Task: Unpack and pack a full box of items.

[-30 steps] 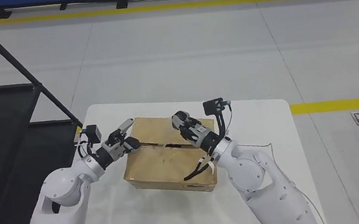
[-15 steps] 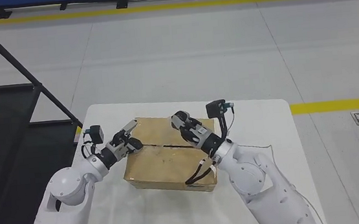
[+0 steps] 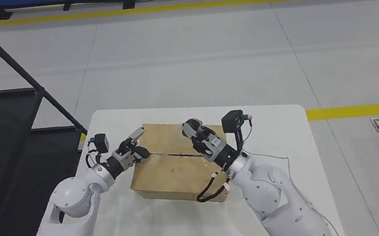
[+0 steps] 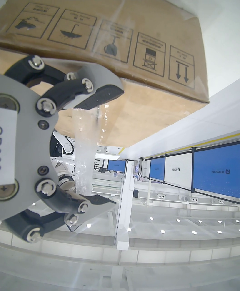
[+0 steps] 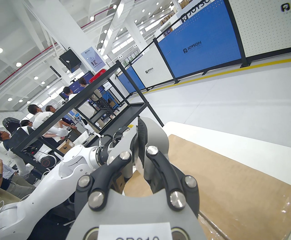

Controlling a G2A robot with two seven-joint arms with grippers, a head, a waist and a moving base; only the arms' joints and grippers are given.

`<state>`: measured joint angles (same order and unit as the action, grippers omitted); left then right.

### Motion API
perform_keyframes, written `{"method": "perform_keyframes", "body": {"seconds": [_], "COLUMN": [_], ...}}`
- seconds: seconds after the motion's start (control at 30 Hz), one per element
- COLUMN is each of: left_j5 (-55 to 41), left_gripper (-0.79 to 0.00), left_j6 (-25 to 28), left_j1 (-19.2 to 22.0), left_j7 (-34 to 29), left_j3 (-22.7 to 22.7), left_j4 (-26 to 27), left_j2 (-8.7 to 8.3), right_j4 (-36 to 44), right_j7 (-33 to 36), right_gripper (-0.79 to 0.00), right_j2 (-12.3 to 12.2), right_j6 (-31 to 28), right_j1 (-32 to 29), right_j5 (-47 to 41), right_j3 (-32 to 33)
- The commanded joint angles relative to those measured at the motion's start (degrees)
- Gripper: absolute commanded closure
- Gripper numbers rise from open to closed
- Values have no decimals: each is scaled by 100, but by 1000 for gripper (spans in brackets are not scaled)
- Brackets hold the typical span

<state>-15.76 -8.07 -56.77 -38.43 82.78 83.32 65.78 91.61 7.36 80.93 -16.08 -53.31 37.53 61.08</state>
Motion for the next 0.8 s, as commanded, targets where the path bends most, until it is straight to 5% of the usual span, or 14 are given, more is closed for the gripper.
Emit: {"method": "perform_keyframes", "body": {"seconds": [0.0,0.77], "left_j5": [-21,-97], "left_gripper": [-785,-785], "left_j6": [4,33], "left_j1": [-4,3], "left_j7": [14,-21], "left_j3": [6,-24], "left_j4": [-12,-52], "left_j2": [-4,-48], "right_j4": [20,197], "right_j7": [-33,8], "right_gripper": [0,0], "right_j2": [0,-97], "right_j6": [-8,154], "right_j1": [-37,-797], "right_j5": [38,195], "right_j3": [6,512]}}
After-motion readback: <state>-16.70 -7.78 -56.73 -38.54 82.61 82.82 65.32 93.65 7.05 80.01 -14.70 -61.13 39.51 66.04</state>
